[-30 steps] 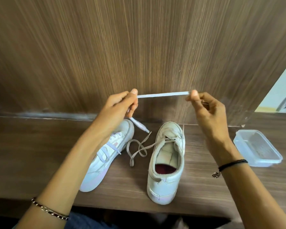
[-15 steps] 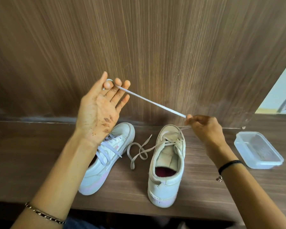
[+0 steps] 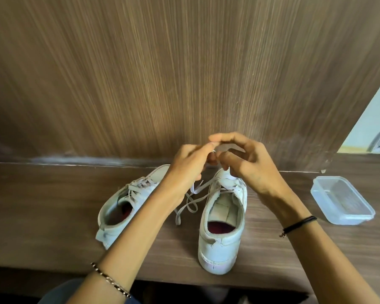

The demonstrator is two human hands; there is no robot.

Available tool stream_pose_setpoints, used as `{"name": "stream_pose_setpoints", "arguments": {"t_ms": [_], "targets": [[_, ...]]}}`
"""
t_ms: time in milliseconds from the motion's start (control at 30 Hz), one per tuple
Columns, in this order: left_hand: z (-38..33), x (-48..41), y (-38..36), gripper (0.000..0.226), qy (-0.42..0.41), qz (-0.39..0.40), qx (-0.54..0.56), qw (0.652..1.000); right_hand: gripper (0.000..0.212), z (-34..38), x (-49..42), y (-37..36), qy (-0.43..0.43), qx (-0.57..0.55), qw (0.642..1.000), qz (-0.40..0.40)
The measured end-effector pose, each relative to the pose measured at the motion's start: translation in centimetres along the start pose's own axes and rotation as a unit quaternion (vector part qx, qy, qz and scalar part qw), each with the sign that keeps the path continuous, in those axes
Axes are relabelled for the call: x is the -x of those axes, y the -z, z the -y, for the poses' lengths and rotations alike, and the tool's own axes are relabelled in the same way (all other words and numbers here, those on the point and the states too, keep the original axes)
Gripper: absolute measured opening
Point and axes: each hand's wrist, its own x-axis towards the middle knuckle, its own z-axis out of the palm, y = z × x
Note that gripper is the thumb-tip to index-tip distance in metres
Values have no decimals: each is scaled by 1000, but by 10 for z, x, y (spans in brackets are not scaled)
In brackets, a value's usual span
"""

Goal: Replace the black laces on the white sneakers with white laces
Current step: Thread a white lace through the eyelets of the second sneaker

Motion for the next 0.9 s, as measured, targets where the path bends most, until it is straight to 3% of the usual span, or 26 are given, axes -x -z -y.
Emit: {"name": "stream_pose_setpoints", "arguments": {"t_ms": [133, 333, 533, 700, 800, 900], "targets": [[8, -4, -4, 29, -19, 0, -85, 996, 31, -7, 3, 8, -29, 27, 998, 43], [14, -12, -3, 35, -67, 44, -116, 990, 15, -21, 3, 17, -25, 14, 998, -61], [24, -14, -8, 13, -104, 108, -178, 973, 3, -23, 11, 30, -109, 126, 986, -33], [29, -6, -13, 19, -81, 149, -228, 959, 10, -21, 24, 40, -210, 219, 953, 9], [27, -2, -15, 8, -101, 138, -248, 953, 28, -11, 27, 39, -243, 179, 953, 14], [25, -2, -15, 7, -101, 110, -271, 951, 48, 2, 31, 27, -267, 218, 936, 76]]}}
